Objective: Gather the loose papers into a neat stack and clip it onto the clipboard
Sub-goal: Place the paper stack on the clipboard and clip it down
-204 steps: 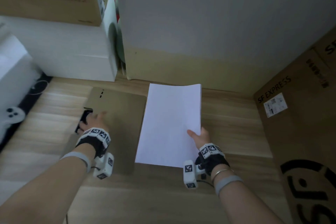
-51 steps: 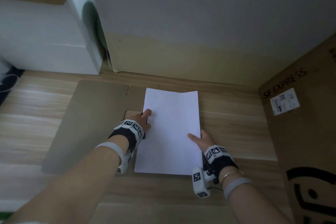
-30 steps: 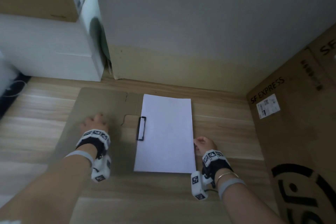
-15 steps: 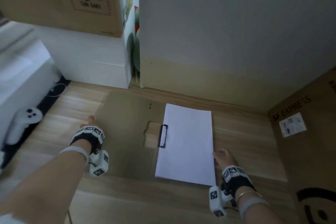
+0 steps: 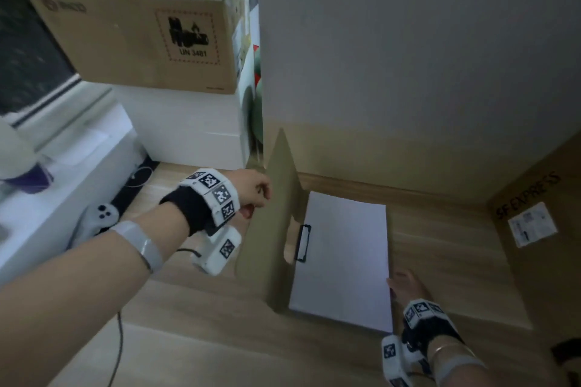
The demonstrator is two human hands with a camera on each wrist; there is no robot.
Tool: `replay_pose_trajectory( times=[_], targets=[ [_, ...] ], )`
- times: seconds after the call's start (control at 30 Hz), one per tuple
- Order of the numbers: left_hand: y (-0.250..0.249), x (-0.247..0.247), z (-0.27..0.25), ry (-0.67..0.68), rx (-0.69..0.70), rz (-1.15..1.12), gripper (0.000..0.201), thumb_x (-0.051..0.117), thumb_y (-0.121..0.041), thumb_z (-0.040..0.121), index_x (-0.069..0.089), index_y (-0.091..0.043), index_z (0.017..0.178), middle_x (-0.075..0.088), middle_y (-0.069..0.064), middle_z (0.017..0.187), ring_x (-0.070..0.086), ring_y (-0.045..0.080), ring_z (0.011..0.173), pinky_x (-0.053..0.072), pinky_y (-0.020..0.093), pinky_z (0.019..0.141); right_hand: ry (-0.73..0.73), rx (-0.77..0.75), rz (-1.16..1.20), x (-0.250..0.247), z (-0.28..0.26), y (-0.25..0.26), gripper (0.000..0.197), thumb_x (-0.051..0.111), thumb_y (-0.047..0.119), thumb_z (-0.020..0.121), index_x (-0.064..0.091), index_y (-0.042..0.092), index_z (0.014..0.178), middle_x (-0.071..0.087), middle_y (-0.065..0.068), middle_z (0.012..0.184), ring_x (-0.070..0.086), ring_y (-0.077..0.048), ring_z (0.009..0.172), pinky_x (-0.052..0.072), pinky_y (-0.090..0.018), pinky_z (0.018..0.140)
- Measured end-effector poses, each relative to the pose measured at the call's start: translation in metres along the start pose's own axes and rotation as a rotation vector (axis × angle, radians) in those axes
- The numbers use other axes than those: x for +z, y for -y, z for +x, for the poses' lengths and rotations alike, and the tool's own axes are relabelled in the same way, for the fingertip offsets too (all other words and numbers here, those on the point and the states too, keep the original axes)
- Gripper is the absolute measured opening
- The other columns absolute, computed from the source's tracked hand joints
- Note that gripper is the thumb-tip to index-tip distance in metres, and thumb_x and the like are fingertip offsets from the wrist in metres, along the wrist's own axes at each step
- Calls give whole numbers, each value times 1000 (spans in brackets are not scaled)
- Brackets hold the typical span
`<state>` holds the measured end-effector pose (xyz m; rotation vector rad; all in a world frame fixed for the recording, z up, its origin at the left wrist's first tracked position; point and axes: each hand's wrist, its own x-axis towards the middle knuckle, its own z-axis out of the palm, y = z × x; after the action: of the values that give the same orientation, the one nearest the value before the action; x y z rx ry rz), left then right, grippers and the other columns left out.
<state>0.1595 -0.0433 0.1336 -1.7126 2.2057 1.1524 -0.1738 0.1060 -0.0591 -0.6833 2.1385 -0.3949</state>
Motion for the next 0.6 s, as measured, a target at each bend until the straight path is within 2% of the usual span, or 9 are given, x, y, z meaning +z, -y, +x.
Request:
replay_pose_trajectory(
  times=[0.1,0.2,0.27,0.3,0.37,0.4,0.43,0.53,0.6],
  targets=[
    [-58,27,5,15,154,6,14,54,-16,90,52,-18,76,56,-4,63,59,6,42,52,19,50,1,-54,60,-3,-6,-3,37,56,29,90,53,12,123,60,-9,119,58,-29,106,44,-34,95],
    [-110,66,19,61,288,96,18,47,-24,94,56,-15,81,59,0,66,59,7,42,47,16,46,20,-119,231,-7,-16,4,27,54,28,92,64,14,114,62,-5,112,57,-20,89,43,-25,80],
    [-138,93,27,78,353,187,23,39,-20,97,58,-7,97,56,6,73,53,13,52,42,24,55,98,-147,360,-11,-23,13,25,47,23,96,66,10,103,65,-6,103,57,-19,82,45,-23,70],
    [-149,109,33,104,360,229,25,35,-17,98,57,-5,103,57,9,79,51,15,57,38,25,59,139,-176,401,-14,-25,17,28,41,20,98,66,7,97,68,-6,93,58,-20,80,45,-24,69],
    [-168,138,47,160,343,338,31,33,-14,99,54,-3,118,62,14,106,63,27,86,42,28,72,173,-215,475,-24,-28,20,35,37,19,100,66,11,82,72,4,68,60,-19,72,43,-30,75],
    [-173,152,55,184,333,398,32,34,-15,98,52,-4,123,60,15,120,62,30,103,45,31,82,178,-220,504,-29,-29,20,35,39,22,99,66,14,79,72,6,64,62,-18,70,45,-32,77],
    [-177,165,64,205,323,441,33,37,-17,97,50,-6,125,58,15,126,59,31,112,45,34,90,180,-235,500,-33,-27,17,30,43,24,98,66,16,80,72,5,68,63,-18,71,48,-32,79],
    [-177,195,81,245,313,469,40,45,-22,94,42,-12,133,54,18,130,56,32,117,45,37,95,226,-289,295,-38,-21,1,10,56,12,91,62,10,99,64,3,81,61,-13,76,50,-25,74],
    [-165,208,88,204,280,372,50,44,-18,94,32,-20,142,47,18,138,51,32,123,43,38,100,221,-297,156,-35,-18,-8,31,60,3,87,59,6,117,63,6,82,60,-15,79,48,-21,69]
  ],
)
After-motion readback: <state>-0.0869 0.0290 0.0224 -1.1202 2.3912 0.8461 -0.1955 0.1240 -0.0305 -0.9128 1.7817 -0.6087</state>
